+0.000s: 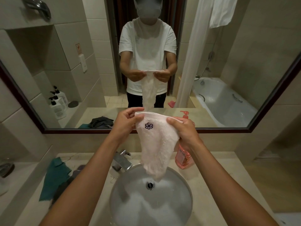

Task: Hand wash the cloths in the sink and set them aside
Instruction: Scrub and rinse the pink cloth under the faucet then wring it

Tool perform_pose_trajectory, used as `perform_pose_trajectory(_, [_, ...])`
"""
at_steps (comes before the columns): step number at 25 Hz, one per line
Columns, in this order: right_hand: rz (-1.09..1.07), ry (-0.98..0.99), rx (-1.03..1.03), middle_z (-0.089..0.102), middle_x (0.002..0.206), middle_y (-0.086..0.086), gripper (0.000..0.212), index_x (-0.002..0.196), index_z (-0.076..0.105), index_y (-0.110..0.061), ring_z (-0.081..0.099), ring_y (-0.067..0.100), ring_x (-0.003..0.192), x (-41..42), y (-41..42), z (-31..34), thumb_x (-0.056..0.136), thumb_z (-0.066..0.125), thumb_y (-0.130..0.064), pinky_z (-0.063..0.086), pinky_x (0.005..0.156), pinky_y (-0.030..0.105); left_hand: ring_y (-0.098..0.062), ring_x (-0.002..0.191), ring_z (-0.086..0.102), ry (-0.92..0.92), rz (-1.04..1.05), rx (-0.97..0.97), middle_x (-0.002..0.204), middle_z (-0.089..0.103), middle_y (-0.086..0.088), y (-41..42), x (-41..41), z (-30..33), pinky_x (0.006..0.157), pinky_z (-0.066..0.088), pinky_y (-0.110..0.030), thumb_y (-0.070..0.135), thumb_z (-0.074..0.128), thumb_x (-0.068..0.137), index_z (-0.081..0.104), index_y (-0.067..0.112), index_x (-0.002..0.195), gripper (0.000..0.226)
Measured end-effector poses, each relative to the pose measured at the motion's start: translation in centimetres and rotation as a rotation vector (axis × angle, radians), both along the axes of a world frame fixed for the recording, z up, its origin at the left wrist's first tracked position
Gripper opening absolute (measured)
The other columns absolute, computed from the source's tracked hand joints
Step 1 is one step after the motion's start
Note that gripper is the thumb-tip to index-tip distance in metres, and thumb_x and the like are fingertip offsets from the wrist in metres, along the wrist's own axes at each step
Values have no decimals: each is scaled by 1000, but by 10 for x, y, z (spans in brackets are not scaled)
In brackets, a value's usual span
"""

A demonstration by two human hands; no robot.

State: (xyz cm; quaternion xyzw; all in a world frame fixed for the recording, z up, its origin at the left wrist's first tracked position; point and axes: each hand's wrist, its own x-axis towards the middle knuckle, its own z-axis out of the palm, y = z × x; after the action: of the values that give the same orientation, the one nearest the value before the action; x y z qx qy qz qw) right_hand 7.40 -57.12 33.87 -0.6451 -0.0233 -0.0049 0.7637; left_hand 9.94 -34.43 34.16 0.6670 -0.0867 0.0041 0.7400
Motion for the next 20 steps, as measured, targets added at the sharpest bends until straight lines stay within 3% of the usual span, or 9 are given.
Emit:
perform_pose_trajectory(2, [51,61,105,76,90,18,12,87,80,-7,74,25,75,2,7,7,81,78,-17,59,62,31,-26,93,72,123,-28,-189,109,74,-10,-12,-5,-11,74,62,-37,26,68,90,64,17,127,39])
perform_pose_trajectory(5, [69,117,208,75,91,20,16,85,80,-4,74,28,79,9,15,14,76,81,-17,60,67,34,-36,124,59,298,-309,-202,135,63,-17,-30,-19,-37,103,49,-52,62,67,80,52,11,142,82])
perform_pose_trajectory(7, [26,156,276,75,88,18,8,80,79,-4,74,28,80,14,11,17,82,77,-12,61,70,37,-36,131,54,341,-503,-194,143,57,-17,-38,-30,-51,108,43,-57,69,75,69,46,11,147,101])
perform_pose_trajectory(9, [-28,203,322,74,88,18,9,81,77,-2,74,29,82,17,1,14,87,74,-8,61,76,42,-38,125,59,335,-495,-140,139,59,-20,-43,-36,-58,105,47,-58,49,85,70,49,7,142,91])
perform_pose_trajectory(13, [-14,368,413,74,100,18,31,81,80,-5,75,29,91,12,-14,-6,96,62,-25,58,81,41,-32,106,71,396,-296,-200,119,71,-18,-45,-36,-52,82,60,-43,17,67,94,60,5,128,37])
perform_pose_trajectory(17, [112,547,412,62,133,26,75,127,66,-1,56,40,129,-10,-6,-37,94,46,-65,42,110,51,-34,102,70,436,-239,-320,116,69,-22,-43,-30,-28,81,59,-43,17,58,97,61,0,126,34])
perform_pose_trajectory(20, [247,603,406,60,136,25,93,125,68,1,55,42,129,-25,5,-48,87,41,-79,34,116,55,-38,115,65,442,-191,-425,127,65,-24,-41,-25,-12,95,54,-47,16,51,102,58,-2,132,36])
